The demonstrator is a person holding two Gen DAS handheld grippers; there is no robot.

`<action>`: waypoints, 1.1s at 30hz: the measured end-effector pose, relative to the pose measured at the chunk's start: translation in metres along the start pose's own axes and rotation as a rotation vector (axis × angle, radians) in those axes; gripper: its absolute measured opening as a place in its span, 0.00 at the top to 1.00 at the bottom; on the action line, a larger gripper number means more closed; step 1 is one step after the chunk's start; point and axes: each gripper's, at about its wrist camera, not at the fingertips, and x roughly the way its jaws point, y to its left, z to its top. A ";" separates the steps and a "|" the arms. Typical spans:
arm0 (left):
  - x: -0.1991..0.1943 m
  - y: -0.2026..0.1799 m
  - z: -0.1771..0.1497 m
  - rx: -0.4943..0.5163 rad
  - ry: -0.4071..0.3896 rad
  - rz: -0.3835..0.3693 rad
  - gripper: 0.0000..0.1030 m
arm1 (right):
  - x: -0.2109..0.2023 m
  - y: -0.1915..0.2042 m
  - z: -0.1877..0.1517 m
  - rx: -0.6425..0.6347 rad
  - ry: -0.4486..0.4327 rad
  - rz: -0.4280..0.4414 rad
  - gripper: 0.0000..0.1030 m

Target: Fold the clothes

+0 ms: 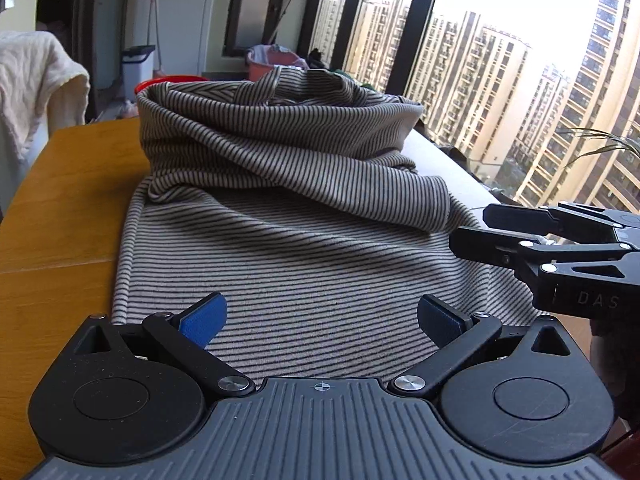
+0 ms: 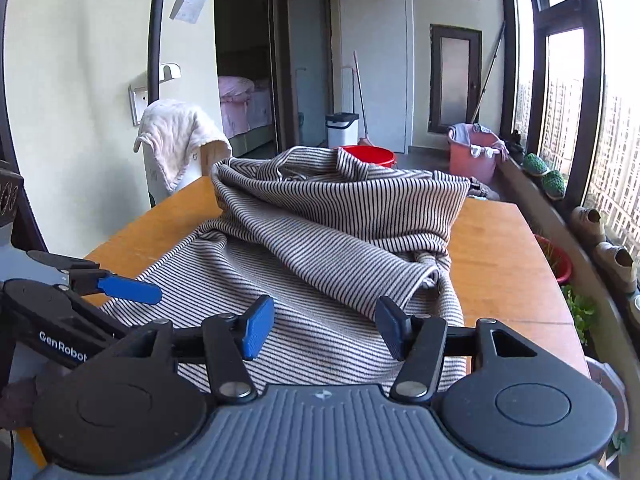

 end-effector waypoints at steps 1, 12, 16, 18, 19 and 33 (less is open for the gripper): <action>0.003 0.001 -0.002 -0.011 0.021 -0.001 0.00 | 0.001 -0.002 -0.007 0.019 0.017 -0.001 0.44; -0.026 -0.002 -0.035 -0.005 0.039 0.009 0.00 | -0.009 -0.032 -0.042 0.144 0.055 0.165 0.35; -0.054 -0.010 -0.056 0.021 0.069 -0.015 0.00 | -0.029 -0.021 -0.057 0.111 0.057 0.186 0.33; -0.069 -0.011 -0.062 0.016 0.100 -0.051 0.00 | -0.042 -0.015 -0.064 0.077 0.070 0.198 0.24; -0.073 -0.011 -0.062 0.014 0.108 -0.063 0.00 | -0.048 -0.012 -0.067 0.050 0.077 0.197 0.23; 0.001 0.003 0.002 0.102 0.033 0.153 0.00 | -0.004 -0.025 -0.002 -0.018 0.174 0.115 0.35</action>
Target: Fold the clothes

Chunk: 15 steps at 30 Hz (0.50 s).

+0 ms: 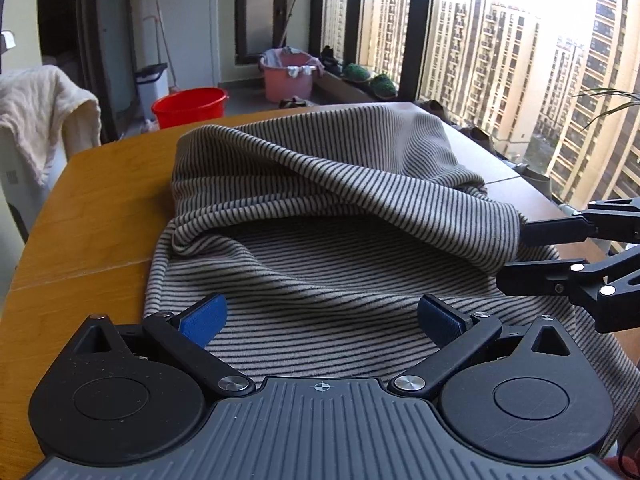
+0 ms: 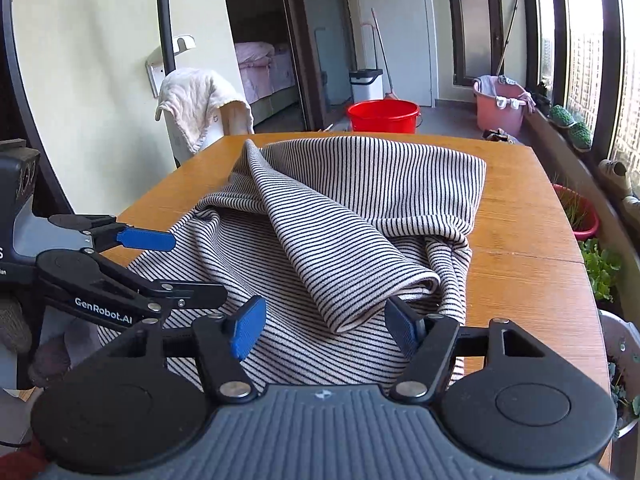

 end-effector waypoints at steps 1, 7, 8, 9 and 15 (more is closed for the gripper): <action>0.007 0.003 -0.001 -0.014 0.027 0.007 0.00 | 0.011 0.001 0.007 -0.017 0.024 -0.013 0.35; 0.010 0.013 -0.004 -0.009 0.000 0.025 0.00 | 0.057 0.010 0.054 -0.245 0.000 -0.183 0.73; 0.011 0.013 -0.003 -0.009 0.001 0.029 0.00 | 0.060 0.007 0.062 -0.245 -0.002 -0.185 0.81; 0.011 0.014 -0.003 -0.008 0.003 0.030 0.00 | 0.060 0.005 0.070 -0.236 -0.014 -0.182 0.86; 0.004 0.013 0.001 -0.001 -0.031 0.033 0.00 | 0.020 -0.010 0.107 -0.035 -0.122 -0.003 0.92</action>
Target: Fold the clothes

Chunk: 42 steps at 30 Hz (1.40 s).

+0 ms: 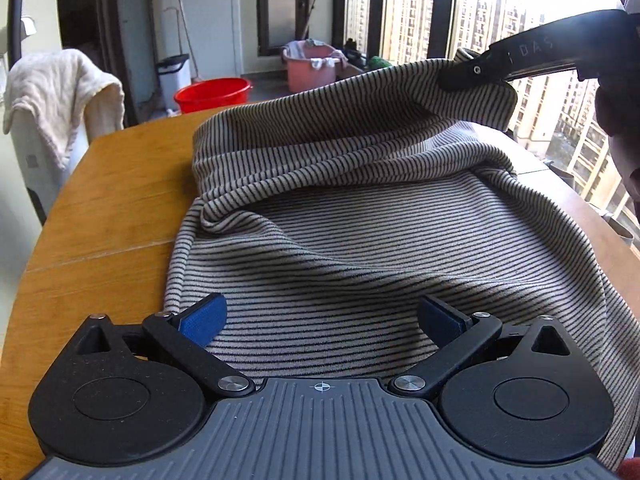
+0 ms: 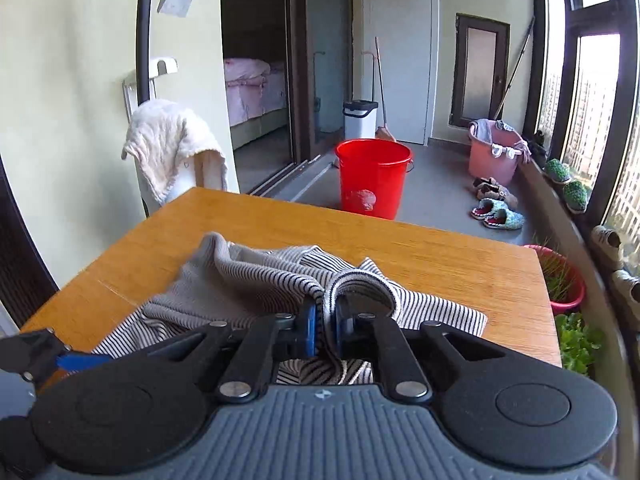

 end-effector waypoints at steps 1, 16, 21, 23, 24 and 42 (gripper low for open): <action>-0.007 -0.007 0.000 0.049 -0.062 0.018 0.00 | -0.009 -0.004 0.004 0.060 -0.011 0.055 0.92; -0.016 -0.076 0.045 0.453 -0.565 0.213 0.79 | -0.059 -0.004 0.013 0.366 -0.061 0.360 0.89; -0.048 0.011 0.075 0.163 -0.554 0.315 0.94 | -0.053 -0.005 0.013 0.280 -0.164 0.207 0.62; -0.060 0.055 0.082 0.044 -0.540 0.358 0.95 | -0.028 0.008 0.005 0.124 -0.138 0.069 0.61; -0.067 0.080 0.085 -0.024 -0.533 0.379 0.95 | -0.009 0.019 -0.001 0.050 -0.104 0.030 0.58; -0.014 0.000 0.025 0.293 -0.383 0.058 0.35 | 0.026 -0.019 -0.031 -0.103 -0.039 -0.265 0.49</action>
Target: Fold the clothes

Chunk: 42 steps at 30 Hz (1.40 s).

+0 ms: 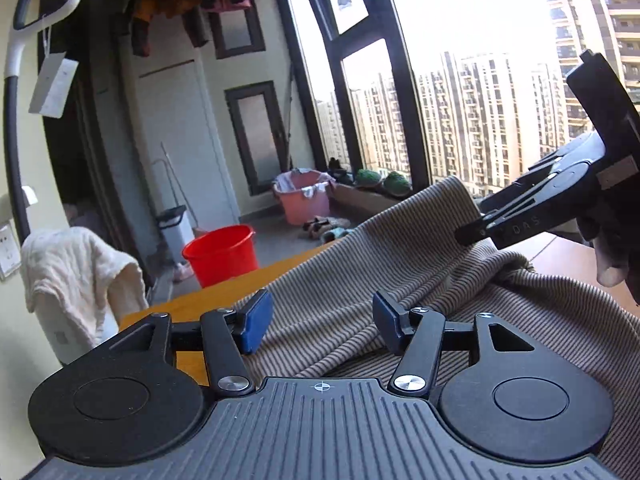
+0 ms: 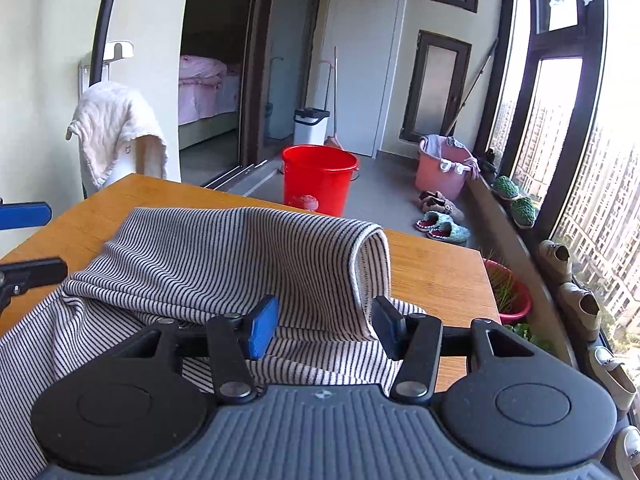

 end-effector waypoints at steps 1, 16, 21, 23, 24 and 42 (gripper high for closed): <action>0.001 -0.015 0.001 0.057 -0.008 -0.013 0.30 | -0.001 -0.004 -0.002 0.003 -0.013 -0.006 0.49; 0.021 -0.073 0.020 0.274 -0.086 0.060 0.12 | -0.019 -0.052 0.019 0.416 -0.027 0.369 0.84; 0.033 -0.092 0.048 0.269 -0.173 0.046 0.58 | -0.079 -0.030 0.039 0.359 -0.084 0.486 0.84; 0.034 -0.077 0.061 0.192 -0.176 0.053 0.89 | -0.093 -0.019 0.048 0.322 -0.103 0.495 0.83; 0.029 -0.061 0.067 0.138 -0.178 0.072 0.89 | -0.096 -0.018 0.049 0.315 -0.120 0.483 0.80; -0.028 0.157 0.018 -0.378 -0.030 0.384 0.91 | 0.079 0.160 0.021 -0.218 0.112 0.266 0.81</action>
